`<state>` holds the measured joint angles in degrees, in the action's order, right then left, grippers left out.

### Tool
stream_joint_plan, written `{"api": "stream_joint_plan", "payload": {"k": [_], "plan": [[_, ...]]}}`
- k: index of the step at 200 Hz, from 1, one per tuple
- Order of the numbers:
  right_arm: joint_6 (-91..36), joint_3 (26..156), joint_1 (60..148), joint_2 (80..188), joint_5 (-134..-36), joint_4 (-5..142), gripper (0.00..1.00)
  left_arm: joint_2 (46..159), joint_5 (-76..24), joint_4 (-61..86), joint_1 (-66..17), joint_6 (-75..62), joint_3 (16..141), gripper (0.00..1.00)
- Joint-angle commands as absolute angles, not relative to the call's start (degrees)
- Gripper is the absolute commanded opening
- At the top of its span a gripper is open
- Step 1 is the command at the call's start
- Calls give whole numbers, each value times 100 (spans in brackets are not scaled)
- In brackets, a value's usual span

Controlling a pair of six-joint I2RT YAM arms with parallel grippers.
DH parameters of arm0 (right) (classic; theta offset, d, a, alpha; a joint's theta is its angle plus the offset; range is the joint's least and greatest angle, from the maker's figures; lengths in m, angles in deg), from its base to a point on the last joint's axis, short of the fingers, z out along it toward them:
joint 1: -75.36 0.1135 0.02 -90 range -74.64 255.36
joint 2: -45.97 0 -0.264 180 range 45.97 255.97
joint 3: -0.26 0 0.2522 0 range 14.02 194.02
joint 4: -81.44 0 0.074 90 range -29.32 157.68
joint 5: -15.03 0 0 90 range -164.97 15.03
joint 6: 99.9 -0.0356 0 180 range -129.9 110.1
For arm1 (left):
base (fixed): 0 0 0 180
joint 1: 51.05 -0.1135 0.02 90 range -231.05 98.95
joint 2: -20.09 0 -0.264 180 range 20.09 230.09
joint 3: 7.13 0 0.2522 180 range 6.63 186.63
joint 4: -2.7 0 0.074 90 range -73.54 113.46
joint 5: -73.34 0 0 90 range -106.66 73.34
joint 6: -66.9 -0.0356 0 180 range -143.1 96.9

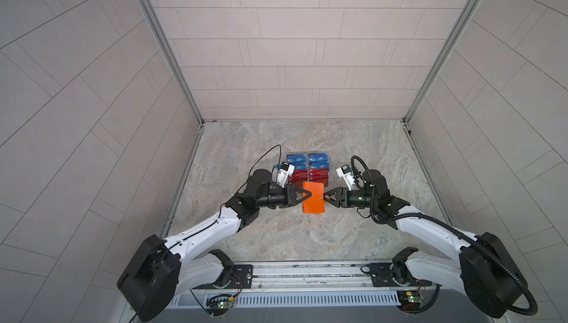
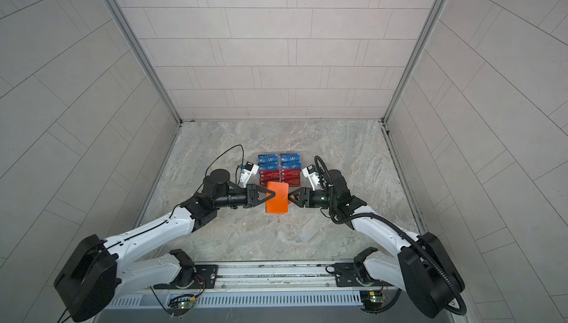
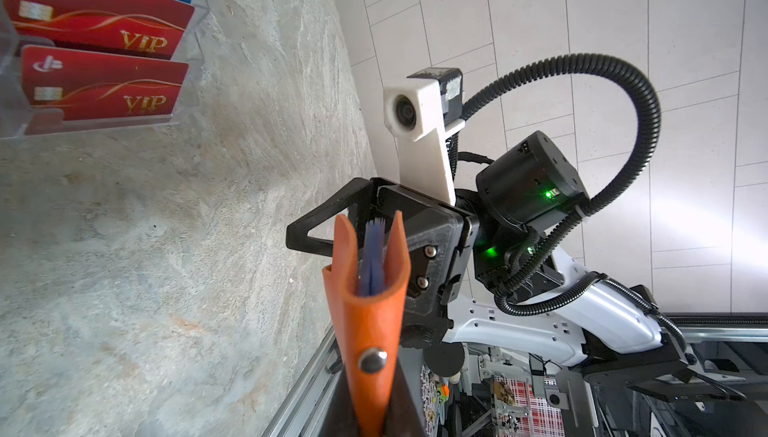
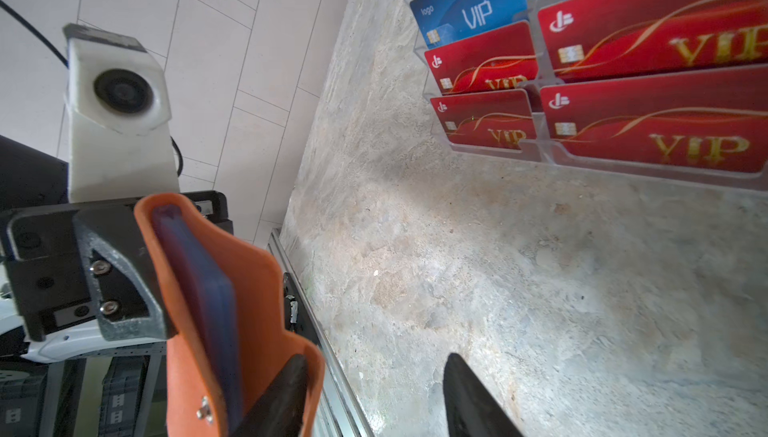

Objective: Put the credit cards into the card holder

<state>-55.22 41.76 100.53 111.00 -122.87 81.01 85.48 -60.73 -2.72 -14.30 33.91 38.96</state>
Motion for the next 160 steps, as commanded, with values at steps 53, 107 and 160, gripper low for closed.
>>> {"api": "stream_joint_plan", "payload": {"k": [53, 107, 160], "plan": [[-6016, 4100, 10021, 10907, -12994, 9035, 60, 8392, -6171, -553, -1431, 3440, 3910, 0], [-6113, 4109, 10032, 10855, -13157, 9179, 62, 8409, -6202, -653, -1431, 3485, 3899, 0], [-6123, 3992, 10039, 10820, -13254, 9204, 61, 8343, -6263, -1178, -1440, 3789, 3766, 0]]}}
